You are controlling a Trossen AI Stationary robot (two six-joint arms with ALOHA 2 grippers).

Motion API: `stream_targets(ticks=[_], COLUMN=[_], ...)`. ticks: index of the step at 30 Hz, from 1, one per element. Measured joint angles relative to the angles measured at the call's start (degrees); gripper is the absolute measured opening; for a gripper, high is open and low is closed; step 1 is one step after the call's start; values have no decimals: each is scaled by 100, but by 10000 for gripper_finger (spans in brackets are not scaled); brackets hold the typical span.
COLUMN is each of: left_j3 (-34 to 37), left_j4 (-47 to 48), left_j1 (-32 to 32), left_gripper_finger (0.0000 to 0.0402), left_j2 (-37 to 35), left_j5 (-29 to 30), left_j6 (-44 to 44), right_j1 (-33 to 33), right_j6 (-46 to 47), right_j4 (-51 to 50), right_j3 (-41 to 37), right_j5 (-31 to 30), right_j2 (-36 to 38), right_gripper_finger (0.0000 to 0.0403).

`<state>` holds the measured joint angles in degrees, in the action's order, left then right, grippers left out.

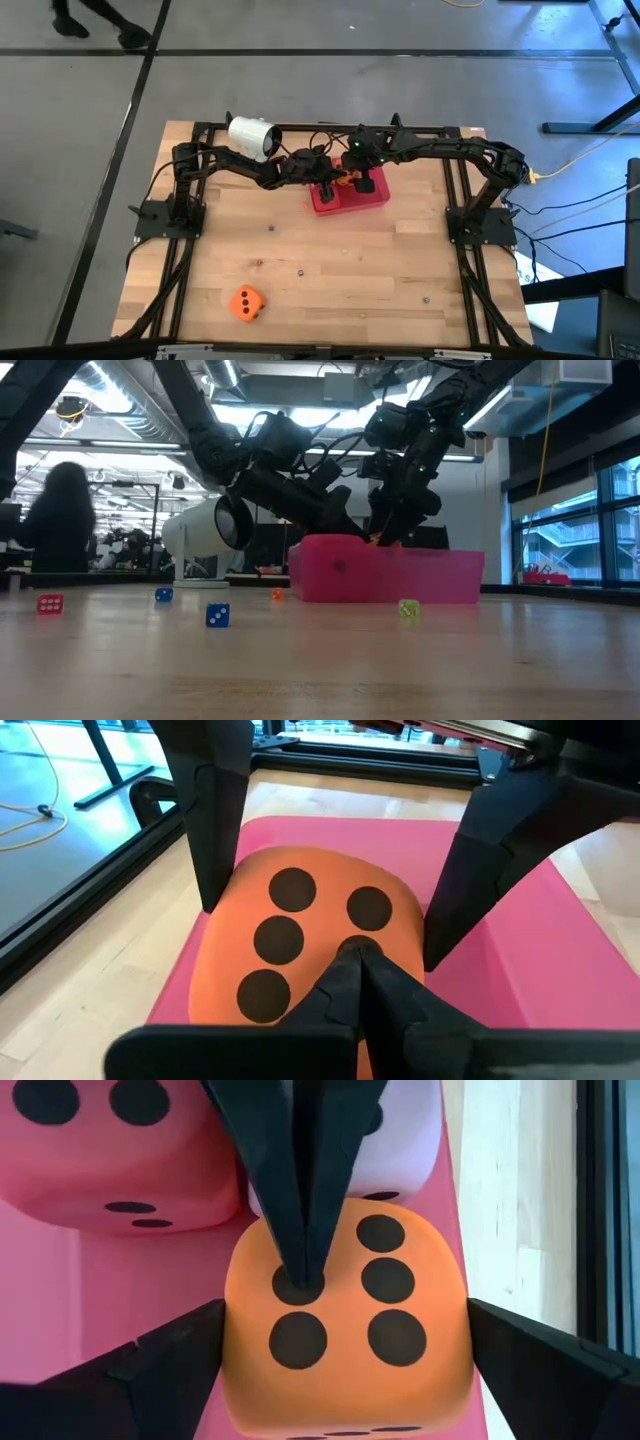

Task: Pick & Place Dice
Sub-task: Put the big top orange dice into the red bin

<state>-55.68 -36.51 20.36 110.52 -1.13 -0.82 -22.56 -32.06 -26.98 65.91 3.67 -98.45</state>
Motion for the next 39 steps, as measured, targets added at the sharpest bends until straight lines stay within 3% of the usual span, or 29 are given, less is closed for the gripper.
stream_targets(ticks=[10,21,26,34,39], left_j3=[-94,-200,-205,-213,-212], left_j4=[-961,-425,-121,52,111], left_j1=[-44,-44,-37,-40,-3], left_gripper_finger=[1,1,2,2,2], left_j2=[22,20,7,-2,-2], left_j5=[-8,61,177,305,313], left_j6=[-232,-194,-155,-131,-131], right_j1=[16,12,20,27,32], right_j6=[116,143,146,113,-19], right_j4=[173,322,486,481,448], right_j3=[0,-2,-7,-7,-6], right_j5=[345,356,643,597,-2], right_j2=[0,-11,-13,-12,83], right_gripper_finger=[396,396,396,396,396])
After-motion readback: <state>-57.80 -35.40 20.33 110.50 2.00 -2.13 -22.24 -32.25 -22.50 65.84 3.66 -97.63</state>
